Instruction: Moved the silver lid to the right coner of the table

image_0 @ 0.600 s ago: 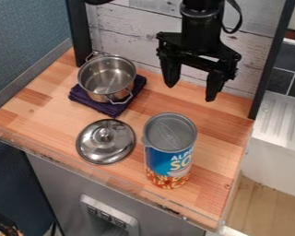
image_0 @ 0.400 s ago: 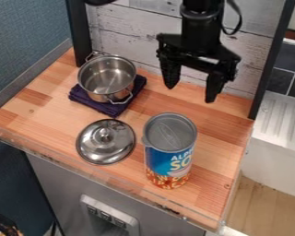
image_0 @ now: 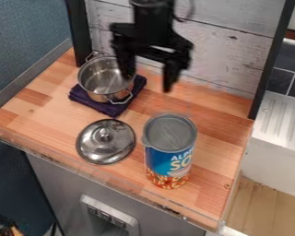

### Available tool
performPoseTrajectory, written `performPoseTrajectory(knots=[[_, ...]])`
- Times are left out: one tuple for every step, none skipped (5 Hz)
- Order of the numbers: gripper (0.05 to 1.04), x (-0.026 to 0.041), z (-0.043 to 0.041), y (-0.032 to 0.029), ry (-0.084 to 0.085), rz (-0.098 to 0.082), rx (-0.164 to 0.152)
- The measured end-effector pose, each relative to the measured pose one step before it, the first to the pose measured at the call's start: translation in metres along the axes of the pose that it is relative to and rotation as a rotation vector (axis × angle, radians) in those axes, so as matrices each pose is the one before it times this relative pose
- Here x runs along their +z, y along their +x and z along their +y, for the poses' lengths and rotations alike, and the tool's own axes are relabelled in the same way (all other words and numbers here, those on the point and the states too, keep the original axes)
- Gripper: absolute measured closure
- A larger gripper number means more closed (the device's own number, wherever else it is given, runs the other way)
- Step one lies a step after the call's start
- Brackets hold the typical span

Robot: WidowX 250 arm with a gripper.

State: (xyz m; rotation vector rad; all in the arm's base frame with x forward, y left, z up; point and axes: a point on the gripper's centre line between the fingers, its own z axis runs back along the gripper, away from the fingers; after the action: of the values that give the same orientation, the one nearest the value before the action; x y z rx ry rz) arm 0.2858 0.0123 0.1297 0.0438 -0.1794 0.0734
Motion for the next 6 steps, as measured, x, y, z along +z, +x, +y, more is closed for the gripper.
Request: performPoseTrajectory(knots=[[0.085, -0.00118, 0.02844, -0.01744, 0.0338, 0.0219, 0.0449], [0.085, -0.02873, 0.02172, -0.01245, 0.0366, 0.0765, 0.0247], [0.085, -0.03857, 0.00594, -0.00059, 0.0433, 0.0488, -0.0203], [0.085, -0.02814, 0.00177, 0.00217, 0.0469, 0.0320, 0.0177], [0.085, -0.01574, -0.00409, 0.00108, -0.0078, 0.0162, -0.0201], [0.135, -0.00241, -0.00203, -0.00032, -0.0096, -0.0069, 0.0027]])
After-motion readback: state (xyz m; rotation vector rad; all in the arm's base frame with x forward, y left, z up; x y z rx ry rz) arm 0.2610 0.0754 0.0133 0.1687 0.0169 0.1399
